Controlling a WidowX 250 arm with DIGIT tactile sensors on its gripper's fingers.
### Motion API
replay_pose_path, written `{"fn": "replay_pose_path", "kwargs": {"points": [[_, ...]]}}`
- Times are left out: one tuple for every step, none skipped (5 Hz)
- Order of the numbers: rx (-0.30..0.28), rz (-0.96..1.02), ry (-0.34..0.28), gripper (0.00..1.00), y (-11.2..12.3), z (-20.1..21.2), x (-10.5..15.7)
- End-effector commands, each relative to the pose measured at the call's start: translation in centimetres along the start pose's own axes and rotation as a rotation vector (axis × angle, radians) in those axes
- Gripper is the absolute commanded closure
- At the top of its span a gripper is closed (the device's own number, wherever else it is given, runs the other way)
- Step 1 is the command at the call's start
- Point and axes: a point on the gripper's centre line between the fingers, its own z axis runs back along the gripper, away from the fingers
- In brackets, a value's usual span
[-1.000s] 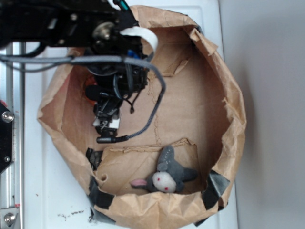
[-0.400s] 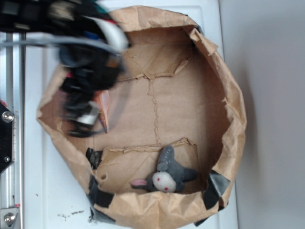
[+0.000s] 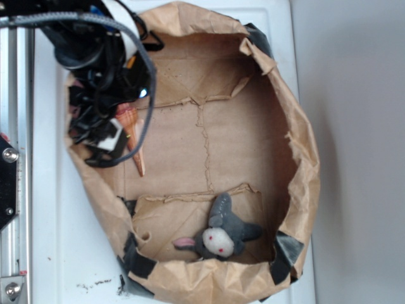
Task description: Grab the shell.
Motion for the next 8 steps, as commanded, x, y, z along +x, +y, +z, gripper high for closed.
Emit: {"fn": "replay_pose_path", "kwargs": {"points": [[0.032,-0.031,-0.027,0.00,1.7,1.3,1.0],[0.032,-0.031,-0.027,0.00,1.7,1.3,1.0],[0.042,-0.040,-0.024,0.00,0.5,-0.4,2.5],[0.063,-0.043,-0.023,0.00,0.0,-2.6,3.3],[0.030,-0.074,-0.022,0.00,-0.2,-3.2,3.4],[0.004,-0.074,-0.013,0.00,0.1,-2.5,3.5],[-0.015,-0.078,-0.026,0.00,0.4,-2.2,3.6],[-0.018,-0.103,-0.038,0.00,-0.4,-2.0,3.1]]}}
